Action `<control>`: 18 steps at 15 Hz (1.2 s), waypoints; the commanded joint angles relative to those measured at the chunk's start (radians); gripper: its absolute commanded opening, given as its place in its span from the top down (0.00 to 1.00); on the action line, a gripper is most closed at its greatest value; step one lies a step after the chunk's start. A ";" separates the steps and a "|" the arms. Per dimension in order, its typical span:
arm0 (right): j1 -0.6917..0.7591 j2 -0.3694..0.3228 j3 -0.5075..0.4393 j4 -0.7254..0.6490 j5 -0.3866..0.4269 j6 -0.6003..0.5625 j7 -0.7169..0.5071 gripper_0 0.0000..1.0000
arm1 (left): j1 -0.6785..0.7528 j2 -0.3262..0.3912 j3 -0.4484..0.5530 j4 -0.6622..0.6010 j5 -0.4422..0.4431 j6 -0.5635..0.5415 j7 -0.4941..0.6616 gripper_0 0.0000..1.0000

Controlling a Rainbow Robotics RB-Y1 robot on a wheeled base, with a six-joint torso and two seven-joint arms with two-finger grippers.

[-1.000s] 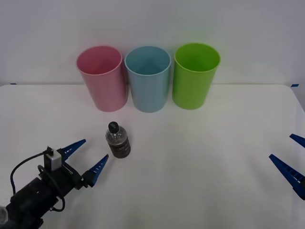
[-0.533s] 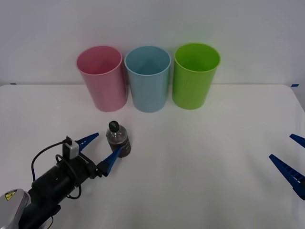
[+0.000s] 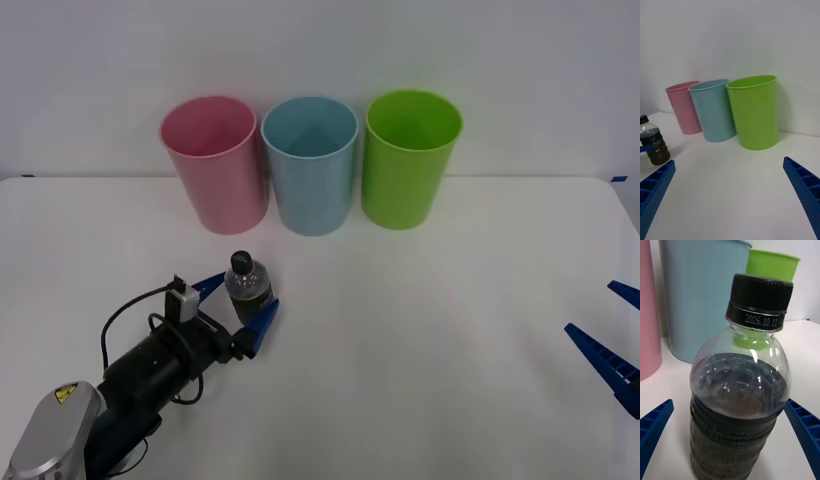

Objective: Grasp the object on the table and drop it into the matching bin: aluminum can to the light blue bin, PET bottle to the pink bin.

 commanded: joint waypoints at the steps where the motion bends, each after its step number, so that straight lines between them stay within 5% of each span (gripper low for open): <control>1: 0.000 0.000 0.000 0.000 0.000 0.000 0.000 0.00 | -0.010 -0.028 0.008 0.000 -0.032 0.001 0.000 0.00; 10: 0.000 0.000 0.000 0.000 0.000 0.000 0.000 0.00 | -0.030 -0.026 0.007 0.021 -0.035 0.001 -0.017 0.05; 11: 0.000 0.000 0.000 0.000 0.000 0.000 0.000 0.00 | -0.032 -0.028 0.008 0.021 -0.035 0.003 -0.017 0.69; 12: 0.000 0.000 0.000 0.000 0.000 0.000 0.000 0.00 | -0.030 -0.028 0.008 0.021 -0.034 0.009 -0.016 0.95; 18: 0.000 0.000 0.000 0.000 0.000 0.000 0.000 0.00 | -0.030 -0.025 0.013 0.021 -0.032 0.018 -0.020 1.00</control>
